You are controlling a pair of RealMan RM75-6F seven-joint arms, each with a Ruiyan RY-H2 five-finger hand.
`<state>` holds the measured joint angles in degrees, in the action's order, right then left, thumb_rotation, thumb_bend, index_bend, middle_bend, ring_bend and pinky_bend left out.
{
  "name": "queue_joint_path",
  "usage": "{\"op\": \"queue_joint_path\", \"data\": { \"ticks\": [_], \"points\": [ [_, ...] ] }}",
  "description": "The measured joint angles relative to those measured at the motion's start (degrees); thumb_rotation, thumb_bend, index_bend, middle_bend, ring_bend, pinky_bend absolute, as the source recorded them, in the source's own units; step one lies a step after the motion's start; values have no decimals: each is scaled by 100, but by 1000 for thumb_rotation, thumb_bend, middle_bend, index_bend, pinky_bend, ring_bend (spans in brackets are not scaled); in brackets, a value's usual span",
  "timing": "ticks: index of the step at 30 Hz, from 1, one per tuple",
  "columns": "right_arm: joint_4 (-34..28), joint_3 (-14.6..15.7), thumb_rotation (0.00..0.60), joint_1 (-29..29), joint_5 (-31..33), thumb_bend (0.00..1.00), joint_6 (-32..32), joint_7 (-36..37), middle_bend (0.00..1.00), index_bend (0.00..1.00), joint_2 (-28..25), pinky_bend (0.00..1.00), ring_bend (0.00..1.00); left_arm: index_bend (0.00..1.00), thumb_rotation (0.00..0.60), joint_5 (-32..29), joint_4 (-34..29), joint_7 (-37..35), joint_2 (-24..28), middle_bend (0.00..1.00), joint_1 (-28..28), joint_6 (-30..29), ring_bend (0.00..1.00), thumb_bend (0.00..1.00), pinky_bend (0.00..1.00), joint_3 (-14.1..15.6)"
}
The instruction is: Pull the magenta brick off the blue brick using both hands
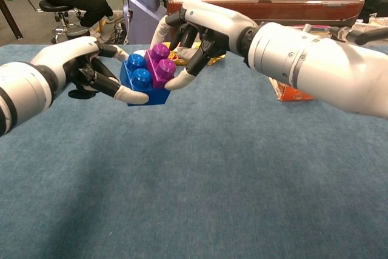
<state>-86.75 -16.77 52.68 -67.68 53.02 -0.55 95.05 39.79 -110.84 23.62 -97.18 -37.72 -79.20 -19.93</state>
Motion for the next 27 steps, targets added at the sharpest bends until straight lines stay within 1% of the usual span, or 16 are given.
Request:
{"op": "queue_joint_path", "data": {
  "ticks": [13,27],
  "points": [
    [-35,-4,600,-87,-155,195,-132,574,1000,714,-117,1000,1000,689,600,36,91,47,-81,1000,7,22,1000,0,1000,57],
    [-45,20,600,-192,-277,194,-139,884,1000,714,-221,1000,1000,690,600,40,234,31,-109,1000,87,112,1000,0,1000,154]
  ]
}}
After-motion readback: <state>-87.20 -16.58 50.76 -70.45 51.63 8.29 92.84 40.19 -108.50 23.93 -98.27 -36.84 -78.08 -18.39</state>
